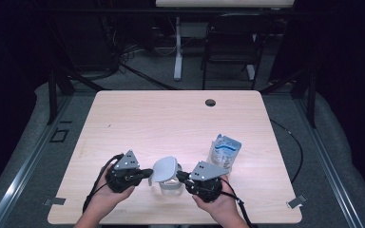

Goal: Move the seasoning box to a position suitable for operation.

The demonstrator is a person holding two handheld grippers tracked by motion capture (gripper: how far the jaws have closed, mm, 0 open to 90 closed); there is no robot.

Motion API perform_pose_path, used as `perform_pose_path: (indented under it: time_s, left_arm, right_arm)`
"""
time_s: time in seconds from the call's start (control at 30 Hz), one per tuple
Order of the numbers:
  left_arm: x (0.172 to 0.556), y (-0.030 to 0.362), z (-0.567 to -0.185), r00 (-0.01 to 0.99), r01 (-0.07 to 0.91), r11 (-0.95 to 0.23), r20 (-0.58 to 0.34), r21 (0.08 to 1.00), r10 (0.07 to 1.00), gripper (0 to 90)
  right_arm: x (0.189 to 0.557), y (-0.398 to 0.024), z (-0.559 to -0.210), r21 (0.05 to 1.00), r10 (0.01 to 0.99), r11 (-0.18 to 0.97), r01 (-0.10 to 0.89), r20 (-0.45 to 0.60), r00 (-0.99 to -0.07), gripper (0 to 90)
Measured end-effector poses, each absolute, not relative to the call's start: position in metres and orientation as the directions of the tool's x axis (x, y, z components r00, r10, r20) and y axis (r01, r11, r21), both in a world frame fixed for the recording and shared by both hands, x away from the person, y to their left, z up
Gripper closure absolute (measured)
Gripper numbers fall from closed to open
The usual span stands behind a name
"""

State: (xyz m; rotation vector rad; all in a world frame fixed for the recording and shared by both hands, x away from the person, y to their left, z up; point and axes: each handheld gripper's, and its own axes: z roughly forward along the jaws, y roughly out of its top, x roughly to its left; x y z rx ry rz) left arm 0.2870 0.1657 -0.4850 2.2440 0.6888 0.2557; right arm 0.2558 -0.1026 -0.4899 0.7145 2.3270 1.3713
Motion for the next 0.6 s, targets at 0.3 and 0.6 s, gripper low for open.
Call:
perform_pose_path:
  time_s: [0.3, 0.6]
  left_arm:
    - [0.2871, 0.1658, -0.4867, 0.832, 0.398, -0.571, -0.022, 0.718, 0.554, 90.0]
    - [0.287, 0.1644, -0.4886, 0.836, 0.399, -0.58, -0.021, 0.71, 0.548, 90.0]
  right_arm:
    - [0.2556, -0.1019, -0.4899, 0.88, 0.58, 0.406, 0.245, -0.041, -0.814, 86.1]
    - [0.2549, -0.1007, -0.4873, 0.887, 0.579, 0.398, 0.234, -0.045, -0.814, 86.1]
